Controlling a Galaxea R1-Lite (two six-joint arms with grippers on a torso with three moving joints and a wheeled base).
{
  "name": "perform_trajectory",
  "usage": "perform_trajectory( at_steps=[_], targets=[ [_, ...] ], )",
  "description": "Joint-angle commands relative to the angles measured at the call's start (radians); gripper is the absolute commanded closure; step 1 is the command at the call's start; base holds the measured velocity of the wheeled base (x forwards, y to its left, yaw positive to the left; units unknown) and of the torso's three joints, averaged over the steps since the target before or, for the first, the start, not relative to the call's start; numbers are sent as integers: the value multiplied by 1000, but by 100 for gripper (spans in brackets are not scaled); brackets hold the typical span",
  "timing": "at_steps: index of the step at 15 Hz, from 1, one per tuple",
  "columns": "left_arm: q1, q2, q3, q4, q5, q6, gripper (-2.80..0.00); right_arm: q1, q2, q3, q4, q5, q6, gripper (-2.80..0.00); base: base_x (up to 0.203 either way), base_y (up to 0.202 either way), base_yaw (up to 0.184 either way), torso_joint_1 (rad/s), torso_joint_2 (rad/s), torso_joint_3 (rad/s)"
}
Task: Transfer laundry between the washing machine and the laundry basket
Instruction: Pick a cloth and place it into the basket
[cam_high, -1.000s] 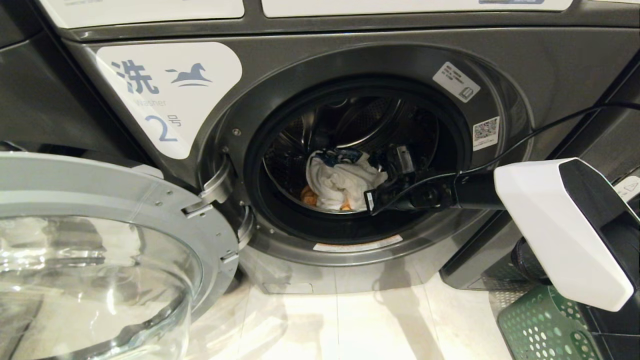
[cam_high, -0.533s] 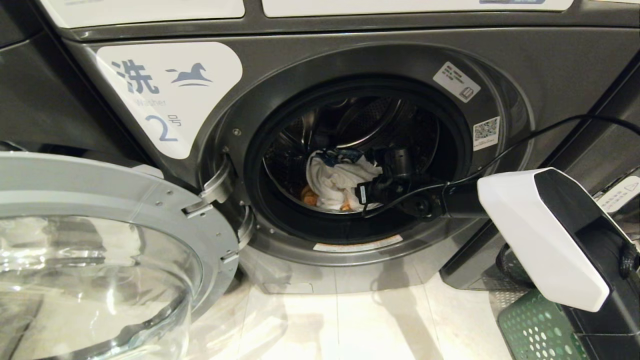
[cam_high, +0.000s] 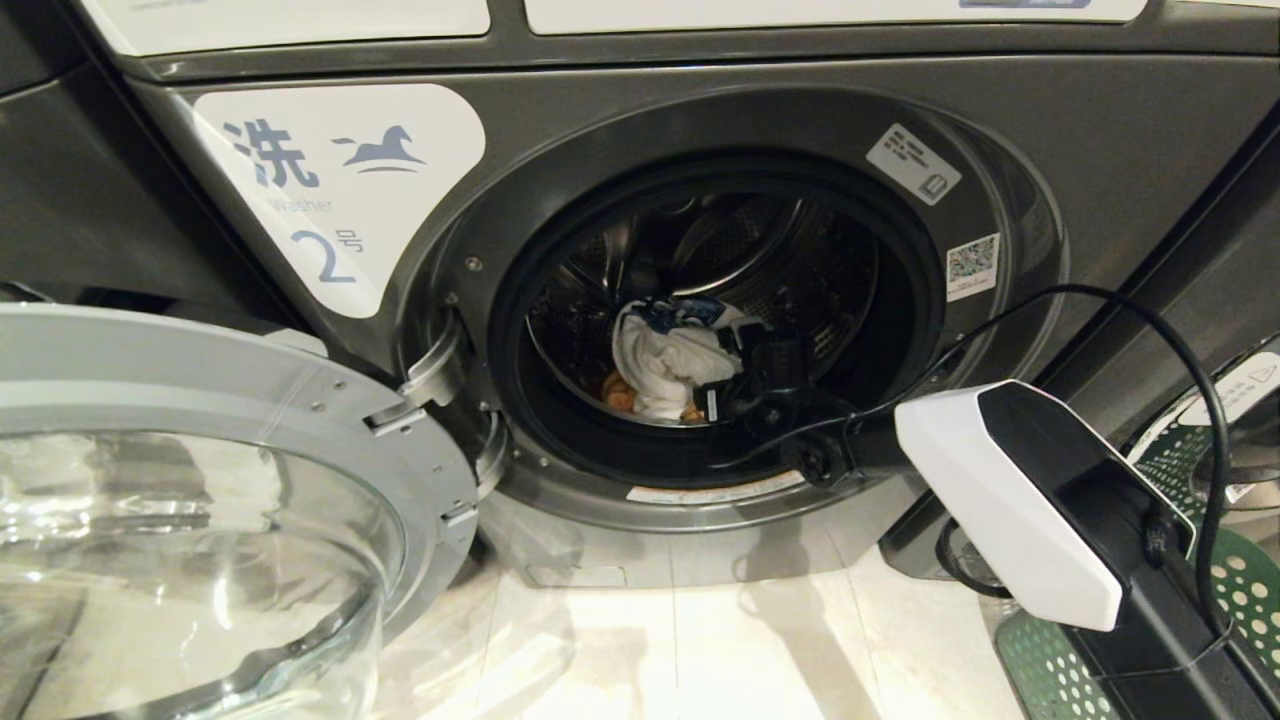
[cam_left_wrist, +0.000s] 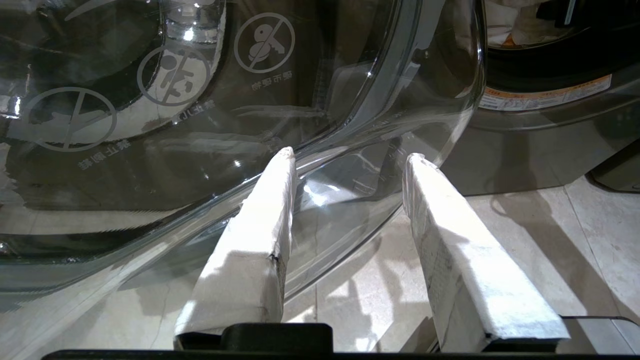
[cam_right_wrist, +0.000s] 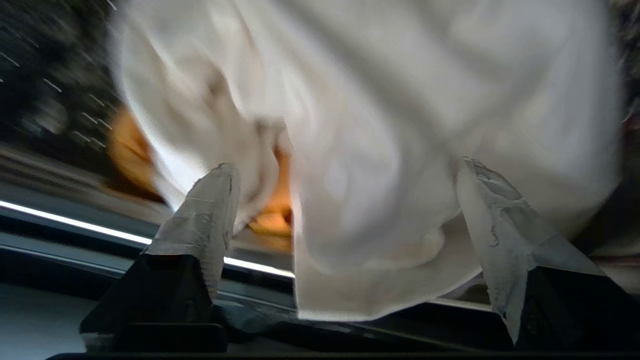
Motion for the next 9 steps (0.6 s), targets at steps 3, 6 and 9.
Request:
perform_trajectory(
  at_steps=[3,6,9],
  targets=[
    [0,1,2,0,1,-1,0,0,70,1,-45,-6,-2,-280,0,0,0,0,0,0],
    [0,1,2,0,1,-1,0,0,70,1,-42,-5,0,-280,0,0,0,0,0,0],
    [0,1,2,0,1,-1,0,0,72,3,-35,0,3,0,0,0,0,0,0,0]
  ],
)
